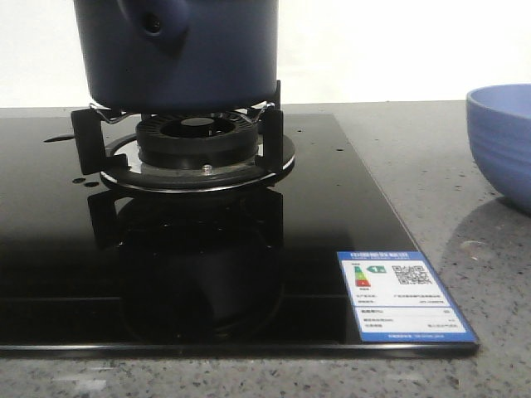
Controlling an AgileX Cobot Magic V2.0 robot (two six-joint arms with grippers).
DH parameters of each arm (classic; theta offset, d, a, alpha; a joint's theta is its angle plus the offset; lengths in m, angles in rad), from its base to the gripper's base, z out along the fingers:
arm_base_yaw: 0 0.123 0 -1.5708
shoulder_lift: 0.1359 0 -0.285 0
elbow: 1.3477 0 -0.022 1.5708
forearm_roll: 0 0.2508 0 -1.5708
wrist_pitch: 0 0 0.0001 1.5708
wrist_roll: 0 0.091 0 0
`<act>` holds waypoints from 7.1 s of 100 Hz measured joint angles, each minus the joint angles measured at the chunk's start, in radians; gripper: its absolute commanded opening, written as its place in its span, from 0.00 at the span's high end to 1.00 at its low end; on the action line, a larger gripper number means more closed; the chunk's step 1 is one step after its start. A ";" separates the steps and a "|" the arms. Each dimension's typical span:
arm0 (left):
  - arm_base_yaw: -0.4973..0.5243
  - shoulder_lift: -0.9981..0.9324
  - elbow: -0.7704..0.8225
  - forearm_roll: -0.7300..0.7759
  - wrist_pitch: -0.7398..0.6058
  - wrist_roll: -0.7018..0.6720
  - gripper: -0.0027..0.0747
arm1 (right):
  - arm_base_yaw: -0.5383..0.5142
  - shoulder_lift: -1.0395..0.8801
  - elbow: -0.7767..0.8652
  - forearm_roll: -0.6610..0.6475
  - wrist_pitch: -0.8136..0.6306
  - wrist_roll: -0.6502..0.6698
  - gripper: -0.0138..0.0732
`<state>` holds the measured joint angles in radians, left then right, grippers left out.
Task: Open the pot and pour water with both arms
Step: 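Close the left gripper on the blue knob of the glass lid, then lift the glass lid up off the saucepan with the left gripper, then grasp the light blue bowl rim with the right gripper and lift it, then tilt the held bowl over the open saucepan to pour water in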
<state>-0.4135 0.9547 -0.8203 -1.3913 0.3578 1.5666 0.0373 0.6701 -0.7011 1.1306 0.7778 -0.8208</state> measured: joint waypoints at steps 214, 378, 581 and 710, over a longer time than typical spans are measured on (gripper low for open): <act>0.134 0.559 -0.292 -0.376 0.301 0.349 0.72 | 0.000 0.000 0.000 0.027 0.053 -0.002 0.33; 0.228 -0.229 0.097 -0.246 -0.113 0.036 0.72 | -0.280 0.523 -0.269 -0.833 0.304 0.734 0.46; 0.228 -0.229 0.097 -0.281 -0.118 0.036 0.72 | 0.369 1.272 -1.595 -1.103 0.372 0.803 0.91; 0.172 -0.229 0.099 -0.275 -0.126 0.036 0.72 | 0.741 1.367 -1.602 -2.459 0.017 1.067 0.91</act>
<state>-0.2417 0.7262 -0.7215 -1.6667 0.2317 1.6031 0.7786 2.0372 -2.3033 -1.3289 0.7948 0.2467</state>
